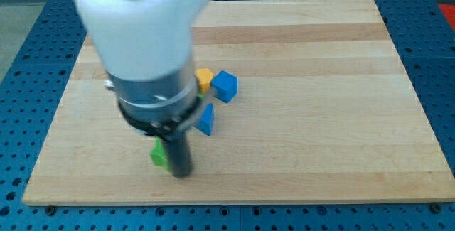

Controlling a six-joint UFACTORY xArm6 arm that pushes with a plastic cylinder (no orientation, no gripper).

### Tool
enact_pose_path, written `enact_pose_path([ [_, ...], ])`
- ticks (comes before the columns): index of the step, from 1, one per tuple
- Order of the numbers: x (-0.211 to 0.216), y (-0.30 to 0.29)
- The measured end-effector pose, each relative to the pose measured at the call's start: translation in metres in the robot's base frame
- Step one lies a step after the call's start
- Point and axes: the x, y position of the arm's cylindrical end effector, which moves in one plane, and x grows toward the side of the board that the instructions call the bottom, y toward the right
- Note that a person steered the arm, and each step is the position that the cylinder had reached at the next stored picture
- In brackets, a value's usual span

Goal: Place the green star horizontal to the green circle

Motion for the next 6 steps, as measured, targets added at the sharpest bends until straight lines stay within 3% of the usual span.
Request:
enact_pose_path([
  [2,-0.017,-0.048],
  [4,-0.073,-0.097],
  [6,-0.049,-0.114],
])
